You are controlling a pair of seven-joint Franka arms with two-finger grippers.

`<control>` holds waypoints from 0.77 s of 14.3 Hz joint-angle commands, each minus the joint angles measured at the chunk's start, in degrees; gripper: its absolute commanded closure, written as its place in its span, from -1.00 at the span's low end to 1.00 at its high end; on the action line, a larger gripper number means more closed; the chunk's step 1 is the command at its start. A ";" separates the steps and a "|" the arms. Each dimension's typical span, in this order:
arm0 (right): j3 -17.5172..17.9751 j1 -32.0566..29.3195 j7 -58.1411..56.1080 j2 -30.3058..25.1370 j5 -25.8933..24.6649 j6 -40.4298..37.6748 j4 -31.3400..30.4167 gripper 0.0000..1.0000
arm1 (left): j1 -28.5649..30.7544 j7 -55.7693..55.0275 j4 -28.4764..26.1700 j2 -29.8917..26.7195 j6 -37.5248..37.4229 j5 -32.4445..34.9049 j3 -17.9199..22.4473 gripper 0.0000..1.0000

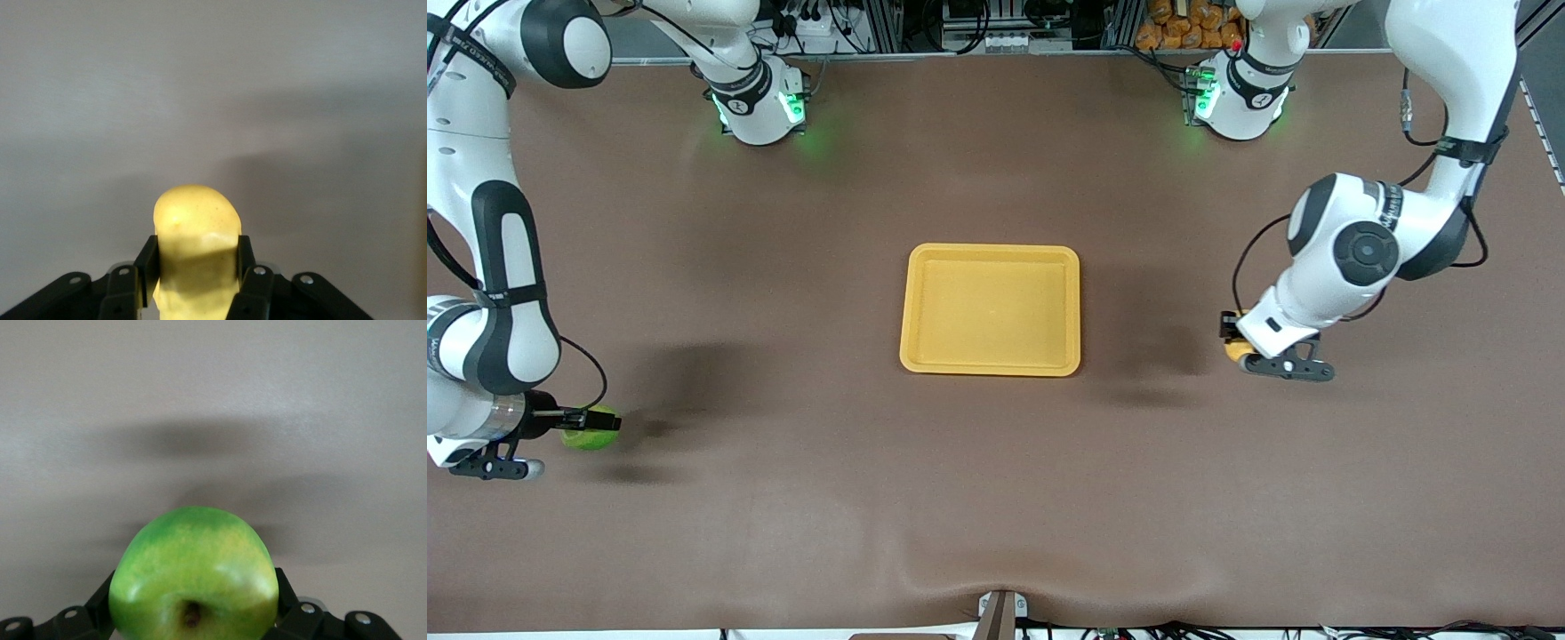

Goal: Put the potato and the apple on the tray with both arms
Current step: 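Carry the potato with the left gripper toward the yellow tray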

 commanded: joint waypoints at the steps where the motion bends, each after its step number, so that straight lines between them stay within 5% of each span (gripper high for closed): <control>1: 0.52 0.56 -2.24 -1.38 0.15 -2.58 -0.01 1.00 | -1.47 -8.03 2.04 0.07 -2.30 0.71 -4.19 0.82; 11: 0.26 4.51 -4.45 -9.73 -0.03 -15.23 -0.97 1.00 | -15.19 -26.08 9.78 7.27 -2.39 1.41 -4.12 0.88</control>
